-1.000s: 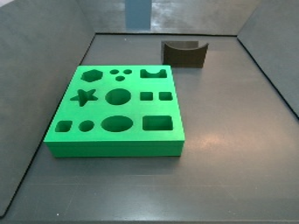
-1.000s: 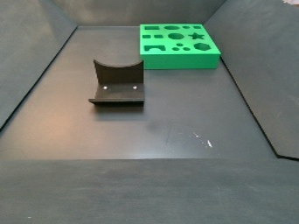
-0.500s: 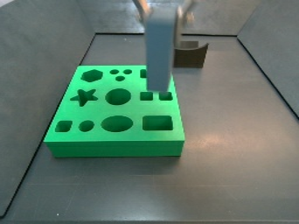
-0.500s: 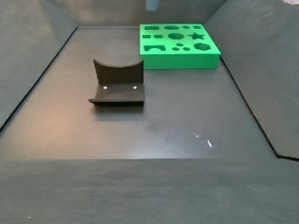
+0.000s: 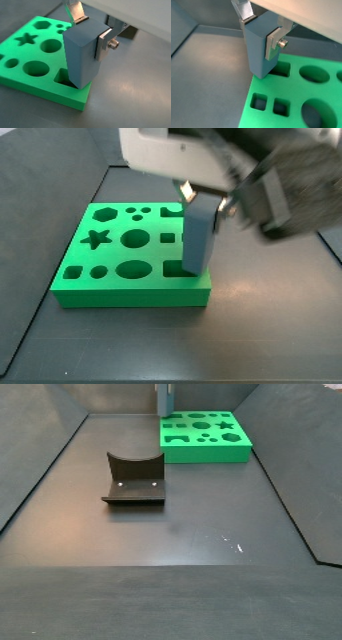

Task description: Insert the rectangle object.

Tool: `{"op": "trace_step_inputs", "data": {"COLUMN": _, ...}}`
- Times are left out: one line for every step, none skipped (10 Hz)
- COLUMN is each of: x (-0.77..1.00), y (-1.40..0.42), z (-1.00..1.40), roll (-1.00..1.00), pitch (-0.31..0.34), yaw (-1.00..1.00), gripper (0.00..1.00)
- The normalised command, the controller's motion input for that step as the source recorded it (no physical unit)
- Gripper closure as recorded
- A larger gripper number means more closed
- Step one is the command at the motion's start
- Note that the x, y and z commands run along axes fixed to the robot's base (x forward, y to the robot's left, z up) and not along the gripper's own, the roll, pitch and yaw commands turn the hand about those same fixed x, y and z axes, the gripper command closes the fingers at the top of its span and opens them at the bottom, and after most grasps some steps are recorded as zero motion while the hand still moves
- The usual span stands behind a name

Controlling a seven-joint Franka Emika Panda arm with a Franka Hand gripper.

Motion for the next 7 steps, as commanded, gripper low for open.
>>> {"op": "trace_step_inputs", "data": {"x": 0.0, "y": 0.0, "z": -0.21, "roll": 0.01, "pitch": 0.0, "yaw": -1.0, "gripper": 1.0}}
{"op": "trace_step_inputs", "data": {"x": 0.0, "y": 0.0, "z": -0.19, "roll": 0.0, "pitch": 0.0, "yaw": -1.0, "gripper": 1.0}}
{"op": "trace_step_inputs", "data": {"x": 0.0, "y": 0.0, "z": -0.17, "roll": 0.0, "pitch": 0.0, "yaw": -1.0, "gripper": 1.0}}
{"op": "trace_step_inputs", "data": {"x": 0.0, "y": -0.1, "z": -0.27, "roll": -0.04, "pitch": -0.073, "yaw": -0.97, "gripper": 1.0}}
{"op": "trace_step_inputs", "data": {"x": 0.0, "y": -0.05, "z": -0.25, "roll": -0.07, "pitch": -0.094, "yaw": -1.0, "gripper": 1.0}}
{"op": "trace_step_inputs", "data": {"x": 0.0, "y": -0.01, "z": -0.26, "roll": -0.07, "pitch": -0.099, "yaw": -1.0, "gripper": 1.0}}
{"op": "trace_step_inputs", "data": {"x": 0.0, "y": -0.01, "z": -0.21, "roll": -0.09, "pitch": -0.109, "yaw": -1.0, "gripper": 1.0}}
